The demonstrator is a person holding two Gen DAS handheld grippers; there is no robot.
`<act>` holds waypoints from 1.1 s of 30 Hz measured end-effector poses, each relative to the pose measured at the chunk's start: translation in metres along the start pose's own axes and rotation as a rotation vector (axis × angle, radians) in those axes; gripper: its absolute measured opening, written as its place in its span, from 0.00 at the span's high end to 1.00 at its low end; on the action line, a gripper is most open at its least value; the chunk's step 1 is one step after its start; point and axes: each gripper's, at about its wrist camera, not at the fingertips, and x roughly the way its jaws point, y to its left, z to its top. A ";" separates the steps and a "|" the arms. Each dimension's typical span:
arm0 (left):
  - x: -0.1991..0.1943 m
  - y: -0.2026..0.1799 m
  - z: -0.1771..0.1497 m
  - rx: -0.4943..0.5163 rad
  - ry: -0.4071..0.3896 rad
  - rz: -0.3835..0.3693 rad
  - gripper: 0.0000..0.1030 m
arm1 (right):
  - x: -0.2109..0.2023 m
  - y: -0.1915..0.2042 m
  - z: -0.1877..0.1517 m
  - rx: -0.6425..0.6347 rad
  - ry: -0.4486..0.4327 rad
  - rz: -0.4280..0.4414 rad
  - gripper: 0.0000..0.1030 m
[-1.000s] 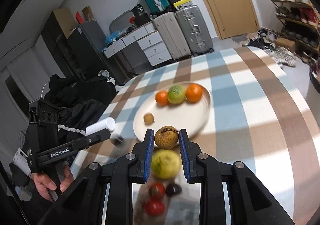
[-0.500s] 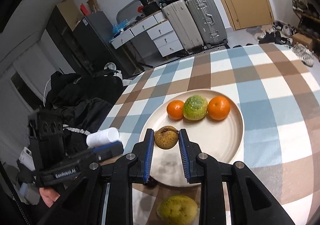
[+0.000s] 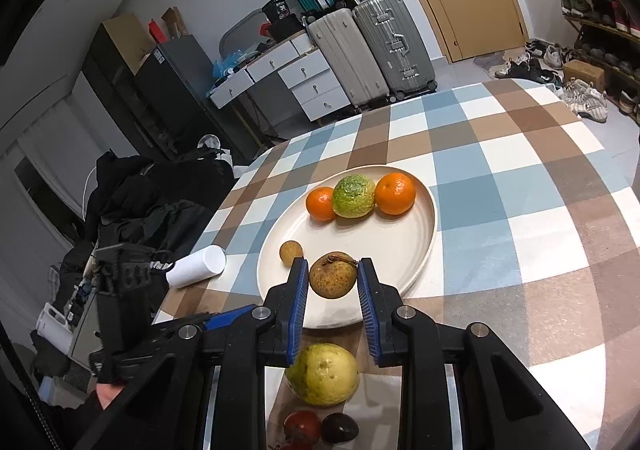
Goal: Organize fruits
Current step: 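Carry the plum and brown fruit over the cream plate and open both tools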
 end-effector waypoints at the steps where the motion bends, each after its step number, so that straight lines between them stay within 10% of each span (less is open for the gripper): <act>1: 0.003 -0.001 0.000 0.007 0.001 0.003 0.57 | -0.001 0.000 0.000 -0.002 -0.001 0.002 0.75; 7: 0.008 -0.009 0.000 0.054 0.028 0.000 0.80 | 0.000 0.006 0.000 -0.021 0.000 0.010 0.75; 22: -0.037 -0.004 0.057 0.070 -0.126 0.002 0.80 | 0.046 0.047 0.062 -0.150 0.058 0.080 0.75; 33: 0.008 0.017 0.097 0.025 -0.132 0.012 0.80 | 0.127 0.058 0.099 -0.192 0.194 0.083 0.75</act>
